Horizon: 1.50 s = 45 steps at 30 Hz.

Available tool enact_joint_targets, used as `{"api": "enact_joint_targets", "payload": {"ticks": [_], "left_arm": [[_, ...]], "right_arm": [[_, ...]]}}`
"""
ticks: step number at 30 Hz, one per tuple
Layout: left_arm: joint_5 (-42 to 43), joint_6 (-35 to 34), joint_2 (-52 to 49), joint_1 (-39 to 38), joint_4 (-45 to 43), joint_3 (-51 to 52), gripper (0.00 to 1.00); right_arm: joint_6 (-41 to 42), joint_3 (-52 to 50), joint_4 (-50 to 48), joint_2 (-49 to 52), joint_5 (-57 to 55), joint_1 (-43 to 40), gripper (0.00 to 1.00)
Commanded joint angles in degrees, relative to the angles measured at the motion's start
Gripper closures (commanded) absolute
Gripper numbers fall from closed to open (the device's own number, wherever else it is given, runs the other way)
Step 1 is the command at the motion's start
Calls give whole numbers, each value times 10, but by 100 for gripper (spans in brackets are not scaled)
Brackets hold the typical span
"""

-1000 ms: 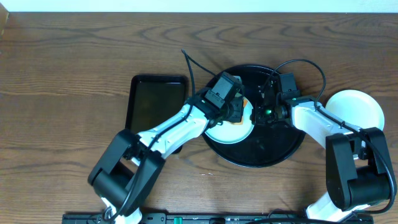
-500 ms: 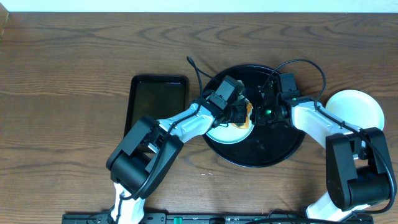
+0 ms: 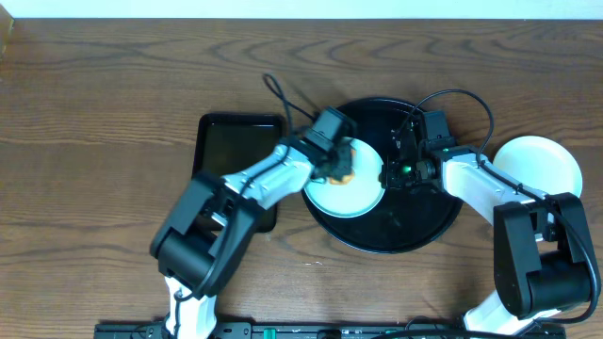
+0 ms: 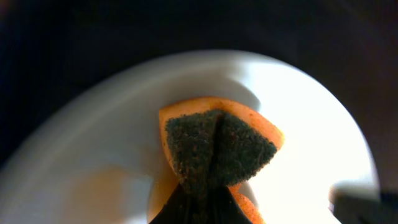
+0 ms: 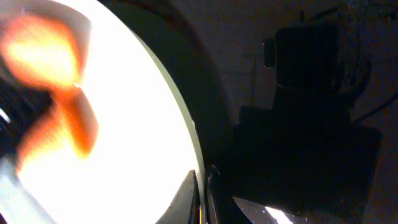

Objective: Clean dirty plates on tray and stack at the side
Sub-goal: 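Return the sponge with the left gripper to the small black tray, then lift the blue plate with the right gripper off the round tray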

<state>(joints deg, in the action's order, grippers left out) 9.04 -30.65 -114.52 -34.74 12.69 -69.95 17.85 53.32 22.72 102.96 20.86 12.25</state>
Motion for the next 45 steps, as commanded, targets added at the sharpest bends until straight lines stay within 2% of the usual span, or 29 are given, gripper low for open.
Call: {"api": "enact_joint_targets", "payload": {"ticks": [1, 11, 14, 24, 30, 34, 38, 45], "left_arm": [[-76, 17, -16, 51, 28, 20, 93], [-85, 41, 36, 67, 180, 20, 92], [-87, 61, 87, 68, 188, 20, 92], [-89, 66, 247, 94, 203, 20, 92], [-119, 66, 253, 151, 260, 20, 92], [-152, 66, 250, 190, 285, 20, 87], [-153, 66, 249, 229, 296, 21, 87], [-153, 66, 249, 257, 306, 21, 87]], "right_arm": [[3, -17, 15, 16, -12, 11, 95], [4, -17, 16, 16, -40, 11, 96], [4, -17, 11, 16, -44, 10, 96], [4, -17, -27, 15, -43, 2, 97], [-14, -17, -61, -10, -43, -5, 99], [-61, -16, -72, -52, -25, -6, 99], [-101, -16, -68, -99, 13, -6, 99], [-123, -16, -67, -177, -32, -6, 99]]}}
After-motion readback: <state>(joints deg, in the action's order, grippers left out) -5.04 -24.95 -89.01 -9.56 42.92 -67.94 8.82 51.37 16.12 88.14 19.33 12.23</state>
